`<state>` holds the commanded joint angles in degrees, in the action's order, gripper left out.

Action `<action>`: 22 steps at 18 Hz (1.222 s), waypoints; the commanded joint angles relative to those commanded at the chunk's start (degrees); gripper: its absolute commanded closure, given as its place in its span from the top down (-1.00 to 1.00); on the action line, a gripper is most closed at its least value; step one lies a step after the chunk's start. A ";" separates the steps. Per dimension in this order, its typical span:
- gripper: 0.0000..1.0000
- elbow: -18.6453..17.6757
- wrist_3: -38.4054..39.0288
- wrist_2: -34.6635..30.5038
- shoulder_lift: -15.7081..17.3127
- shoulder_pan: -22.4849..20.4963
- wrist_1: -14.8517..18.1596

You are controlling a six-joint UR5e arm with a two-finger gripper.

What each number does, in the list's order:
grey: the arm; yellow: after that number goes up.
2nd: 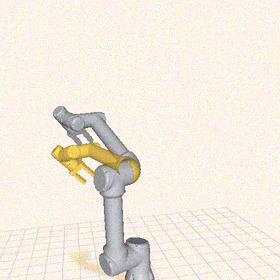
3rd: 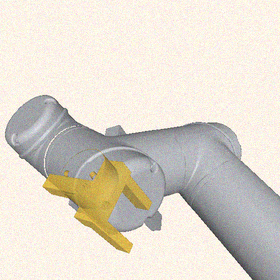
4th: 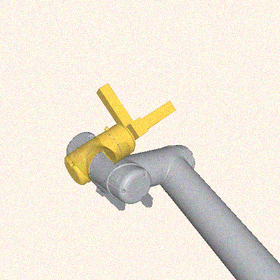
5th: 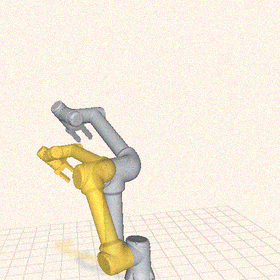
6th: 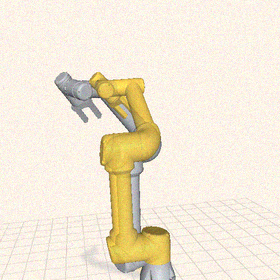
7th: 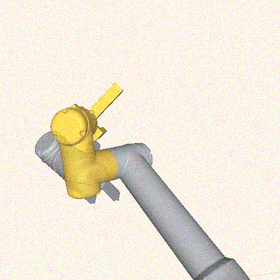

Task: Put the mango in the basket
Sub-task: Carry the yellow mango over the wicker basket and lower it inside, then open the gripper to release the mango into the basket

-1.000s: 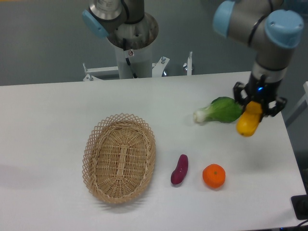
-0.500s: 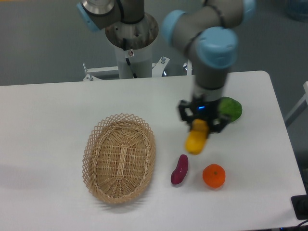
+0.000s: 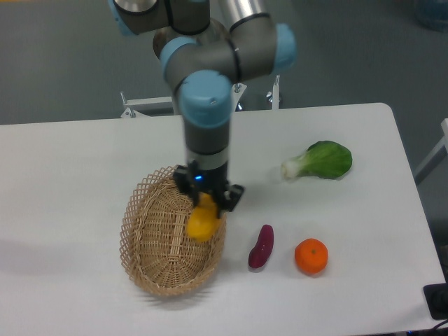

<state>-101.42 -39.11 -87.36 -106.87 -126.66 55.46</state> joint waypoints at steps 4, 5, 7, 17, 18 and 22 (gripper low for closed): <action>0.06 -0.18 0.09 -2.55 -3.34 1.85 -0.09; 0.06 -0.18 0.00 -3.95 -3.95 2.37 -0.44; 0.06 -0.18 0.09 -5.54 -4.49 3.52 -1.49; 1.00 0.61 0.18 -5.54 -5.10 3.70 -1.67; 1.00 0.87 0.27 -5.46 -4.93 3.61 -1.67; 1.00 2.98 0.09 -5.72 -2.65 0.81 -1.49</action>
<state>-98.44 -39.02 -93.08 -109.52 -125.85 53.96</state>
